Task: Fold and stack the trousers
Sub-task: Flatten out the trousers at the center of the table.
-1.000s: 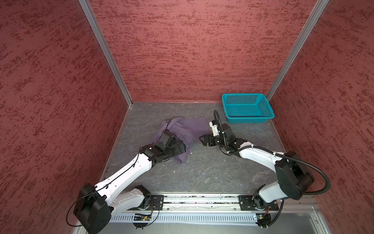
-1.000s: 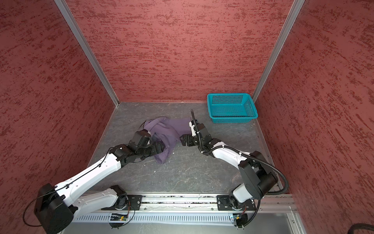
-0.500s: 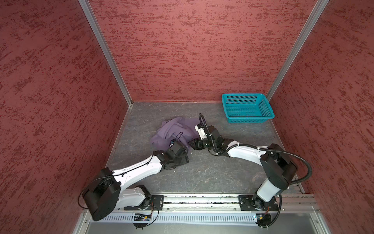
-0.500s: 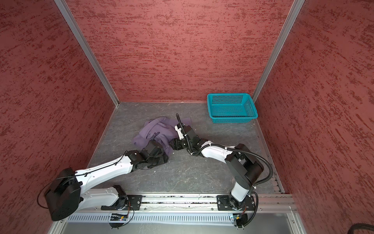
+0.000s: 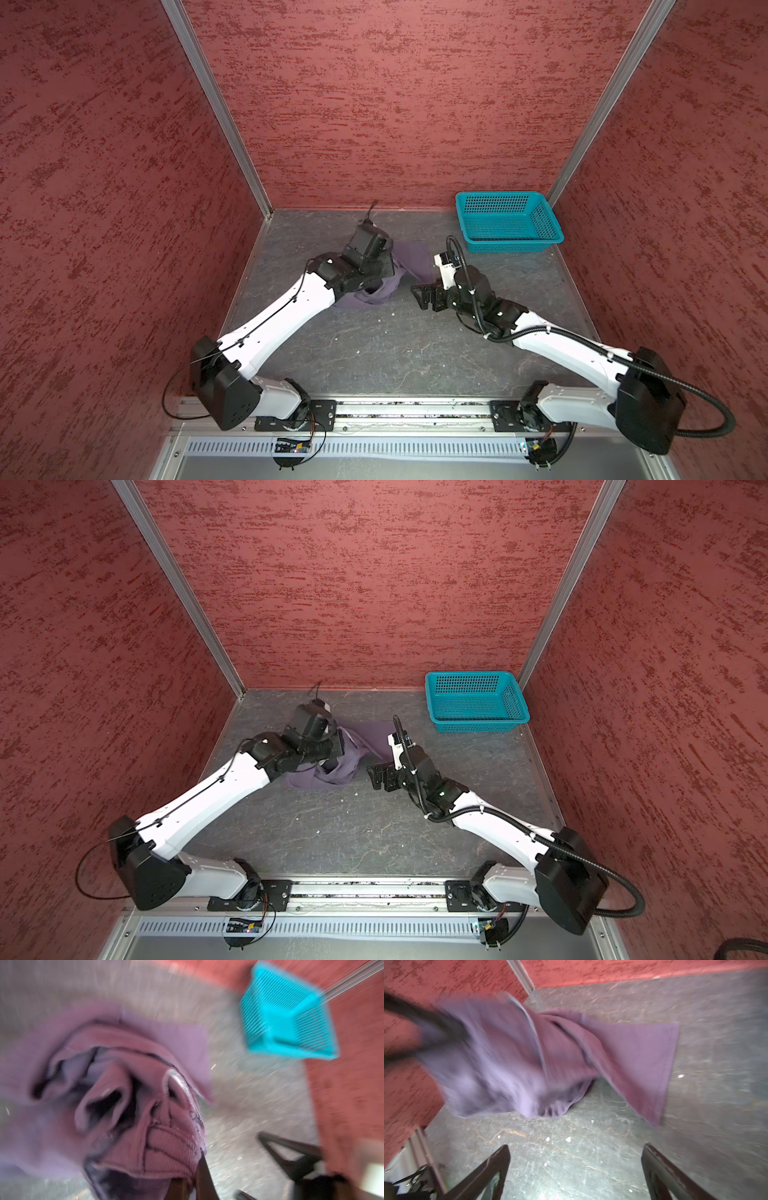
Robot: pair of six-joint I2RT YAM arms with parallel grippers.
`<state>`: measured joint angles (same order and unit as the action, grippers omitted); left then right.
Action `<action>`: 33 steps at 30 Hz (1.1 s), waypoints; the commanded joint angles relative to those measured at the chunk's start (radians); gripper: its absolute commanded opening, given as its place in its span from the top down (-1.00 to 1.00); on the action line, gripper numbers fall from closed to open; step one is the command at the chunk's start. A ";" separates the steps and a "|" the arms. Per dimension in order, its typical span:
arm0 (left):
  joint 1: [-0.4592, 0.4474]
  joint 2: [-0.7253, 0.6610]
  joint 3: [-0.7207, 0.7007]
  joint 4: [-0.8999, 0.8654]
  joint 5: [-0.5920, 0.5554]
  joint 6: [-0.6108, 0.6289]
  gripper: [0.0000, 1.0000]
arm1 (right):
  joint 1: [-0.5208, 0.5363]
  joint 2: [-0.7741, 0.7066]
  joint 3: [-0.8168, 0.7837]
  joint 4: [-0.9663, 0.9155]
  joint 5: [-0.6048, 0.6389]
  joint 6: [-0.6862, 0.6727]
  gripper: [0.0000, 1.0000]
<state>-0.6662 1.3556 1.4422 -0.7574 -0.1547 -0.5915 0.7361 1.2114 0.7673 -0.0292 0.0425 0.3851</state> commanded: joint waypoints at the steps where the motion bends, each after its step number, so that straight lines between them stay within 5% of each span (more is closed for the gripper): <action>1: 0.019 -0.126 0.143 -0.079 -0.017 0.118 1.00 | -0.002 -0.035 0.032 0.005 0.131 -0.054 -0.98; 6: 0.069 -0.279 0.210 -0.083 -0.028 0.149 1.00 | -0.006 -0.004 0.168 -0.012 0.110 -0.151 -0.97; 10: 0.129 -0.362 0.219 -0.131 -0.078 0.157 1.00 | -0.006 0.007 0.266 0.003 0.025 -0.226 -0.77; 21: 0.275 -0.381 0.214 -0.207 -0.024 0.165 1.00 | -0.007 0.078 0.384 -0.032 -0.252 -0.220 -0.28; 27: 0.347 -0.355 0.254 -0.201 0.071 0.164 1.00 | 0.025 0.210 0.336 -0.036 -0.393 -0.098 -0.54; 33: 0.424 -0.337 0.313 -0.221 0.128 0.168 1.00 | 0.135 0.295 0.191 -0.045 -0.322 -0.060 -0.73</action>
<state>-0.2722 1.0286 1.7058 -1.0256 -0.0788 -0.4431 0.8249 1.4837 1.0065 -0.0460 -0.2737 0.2893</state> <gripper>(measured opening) 0.069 0.856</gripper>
